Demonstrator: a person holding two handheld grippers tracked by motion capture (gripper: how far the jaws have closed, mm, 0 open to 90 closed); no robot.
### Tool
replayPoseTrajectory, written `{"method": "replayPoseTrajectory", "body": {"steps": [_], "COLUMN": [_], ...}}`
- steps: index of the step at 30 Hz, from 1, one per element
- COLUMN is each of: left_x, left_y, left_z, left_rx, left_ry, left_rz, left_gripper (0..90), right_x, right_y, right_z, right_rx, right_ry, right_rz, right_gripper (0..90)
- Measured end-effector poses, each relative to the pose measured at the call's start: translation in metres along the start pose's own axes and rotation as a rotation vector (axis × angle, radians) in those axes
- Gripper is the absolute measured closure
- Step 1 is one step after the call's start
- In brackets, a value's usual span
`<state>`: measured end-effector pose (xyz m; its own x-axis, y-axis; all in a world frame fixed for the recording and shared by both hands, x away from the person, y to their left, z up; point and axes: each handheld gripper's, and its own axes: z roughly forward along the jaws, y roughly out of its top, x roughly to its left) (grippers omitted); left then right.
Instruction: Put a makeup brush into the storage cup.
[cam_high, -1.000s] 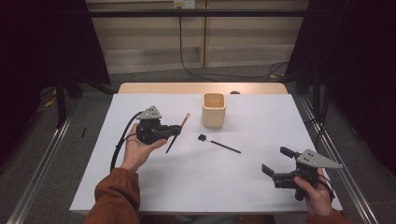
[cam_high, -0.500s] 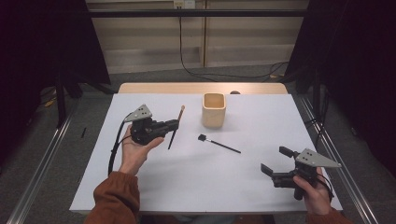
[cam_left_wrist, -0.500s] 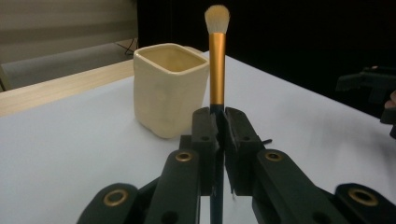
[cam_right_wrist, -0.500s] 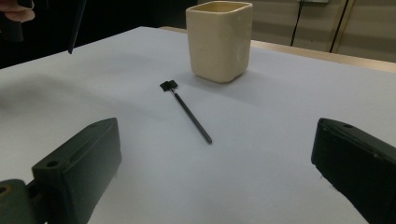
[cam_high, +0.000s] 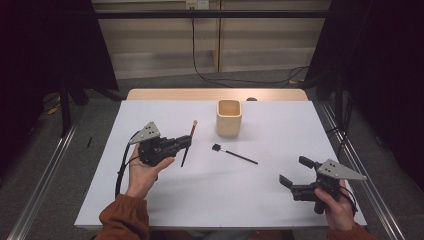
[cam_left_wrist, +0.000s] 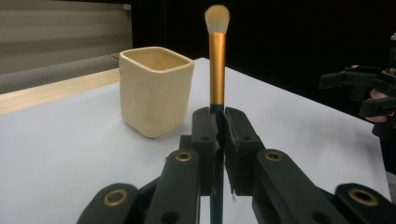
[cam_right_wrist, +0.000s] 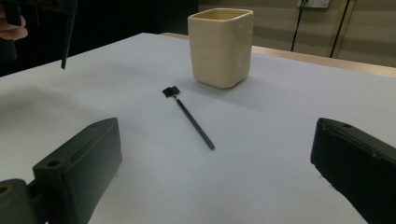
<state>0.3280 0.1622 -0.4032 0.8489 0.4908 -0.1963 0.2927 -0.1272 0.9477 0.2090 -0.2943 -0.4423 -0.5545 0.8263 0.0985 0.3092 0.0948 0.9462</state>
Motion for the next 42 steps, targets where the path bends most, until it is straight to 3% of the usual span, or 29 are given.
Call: {"method": "replayPoseTrajectory", "body": {"steps": [5,10,17,23,27,33,42], "left_x": [-0.008,-0.019,-0.027,-0.031,-0.032,-0.036,-0.041], "left_y": [-0.002,-0.008,-0.007,-0.009,-0.008,-0.009,-0.006], "left_z": [-0.001,0.004,0.004,0.004,0.005,0.009,0.013], "left_rx": [0.002,0.018,0.002,-0.005,-0.018,-0.010,-0.031], "left_ry": [0.008,0.006,-0.001,-0.007,-0.025,-0.039,-0.052], "left_rz": [0.011,0.031,0.037,0.029,0.017,0.017,0.012], "left_gripper": [83.7,83.7,83.7,83.7,83.6,83.6,83.6], "right_x": [0.003,0.000,-0.003,-0.002,0.002,0.011,0.024], "right_y": [0.001,0.004,0.010,0.022,0.032,0.046,0.063], "right_z": [0.002,0.004,0.008,0.019,0.026,0.039,0.057], "right_rx": [-0.004,-0.041,-0.085,-0.067,-0.055,-0.092,-0.104], "right_ry": [0.019,0.013,0.009,0.053,0.116,0.137,0.192], "right_rz": [-0.005,0.016,0.012,0.007,0.004,-0.024,-0.052], "right_gripper": [1.1,1.8,2.0,4.9,5.3,4.9,5.7]}}
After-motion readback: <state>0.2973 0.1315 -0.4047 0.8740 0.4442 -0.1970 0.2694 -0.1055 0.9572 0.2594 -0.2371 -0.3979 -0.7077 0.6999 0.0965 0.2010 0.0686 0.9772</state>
